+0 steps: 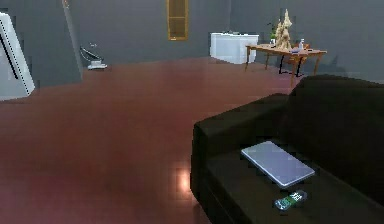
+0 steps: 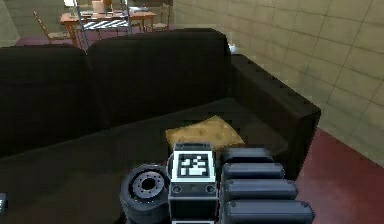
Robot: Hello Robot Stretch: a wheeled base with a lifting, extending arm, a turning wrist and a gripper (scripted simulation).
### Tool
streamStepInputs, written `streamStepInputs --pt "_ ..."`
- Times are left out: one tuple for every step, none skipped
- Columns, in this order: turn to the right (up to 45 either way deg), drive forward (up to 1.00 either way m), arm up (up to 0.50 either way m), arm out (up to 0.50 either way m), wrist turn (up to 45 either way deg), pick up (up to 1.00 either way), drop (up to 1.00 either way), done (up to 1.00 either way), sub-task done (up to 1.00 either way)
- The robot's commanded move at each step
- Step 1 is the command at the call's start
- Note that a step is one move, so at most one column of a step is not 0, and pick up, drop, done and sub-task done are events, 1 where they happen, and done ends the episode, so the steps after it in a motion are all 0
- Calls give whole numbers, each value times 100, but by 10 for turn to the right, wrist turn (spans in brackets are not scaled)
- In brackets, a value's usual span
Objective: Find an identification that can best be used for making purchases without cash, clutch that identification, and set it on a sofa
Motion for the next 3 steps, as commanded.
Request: streamStepInputs --pt "0 0 0 48 0 0 0 0 0" --pt "0 0 0 0 390 0 0 0 0" --pt "0 0 -24 0 0 0 0 0 0"
